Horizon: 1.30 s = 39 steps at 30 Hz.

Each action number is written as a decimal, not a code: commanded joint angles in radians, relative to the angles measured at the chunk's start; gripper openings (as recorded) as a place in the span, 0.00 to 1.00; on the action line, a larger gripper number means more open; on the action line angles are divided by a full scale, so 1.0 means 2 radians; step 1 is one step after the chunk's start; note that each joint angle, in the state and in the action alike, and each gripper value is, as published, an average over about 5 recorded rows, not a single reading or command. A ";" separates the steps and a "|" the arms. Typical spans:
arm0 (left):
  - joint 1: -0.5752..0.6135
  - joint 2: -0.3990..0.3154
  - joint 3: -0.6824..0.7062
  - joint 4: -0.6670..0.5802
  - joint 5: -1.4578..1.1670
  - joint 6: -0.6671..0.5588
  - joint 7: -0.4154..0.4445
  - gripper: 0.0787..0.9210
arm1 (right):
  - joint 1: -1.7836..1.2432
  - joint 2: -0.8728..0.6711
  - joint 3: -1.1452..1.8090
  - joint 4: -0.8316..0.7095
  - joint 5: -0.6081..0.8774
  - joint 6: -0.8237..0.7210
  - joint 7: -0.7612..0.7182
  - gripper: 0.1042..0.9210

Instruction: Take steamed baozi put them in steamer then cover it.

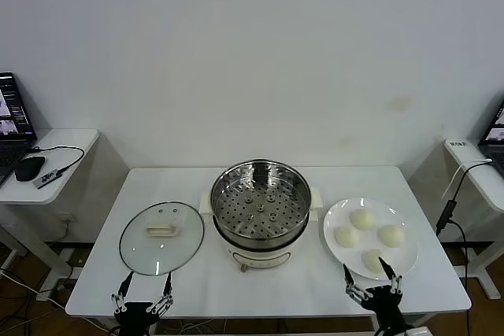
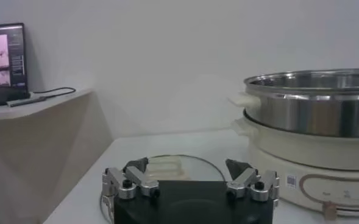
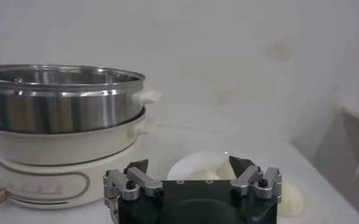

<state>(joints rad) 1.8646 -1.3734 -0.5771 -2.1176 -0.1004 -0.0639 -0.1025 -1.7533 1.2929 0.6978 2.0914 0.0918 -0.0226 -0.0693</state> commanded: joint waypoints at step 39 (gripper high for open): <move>-0.041 0.015 -0.024 -0.032 0.041 0.042 0.008 0.88 | 0.830 -0.431 -0.633 -0.367 -0.148 -0.008 -0.459 0.88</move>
<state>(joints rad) 1.7926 -1.3429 -0.6194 -2.1834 -0.0220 0.0170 -0.0859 -0.5884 0.4774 -0.0484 1.5179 -0.2555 -0.0485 -0.8055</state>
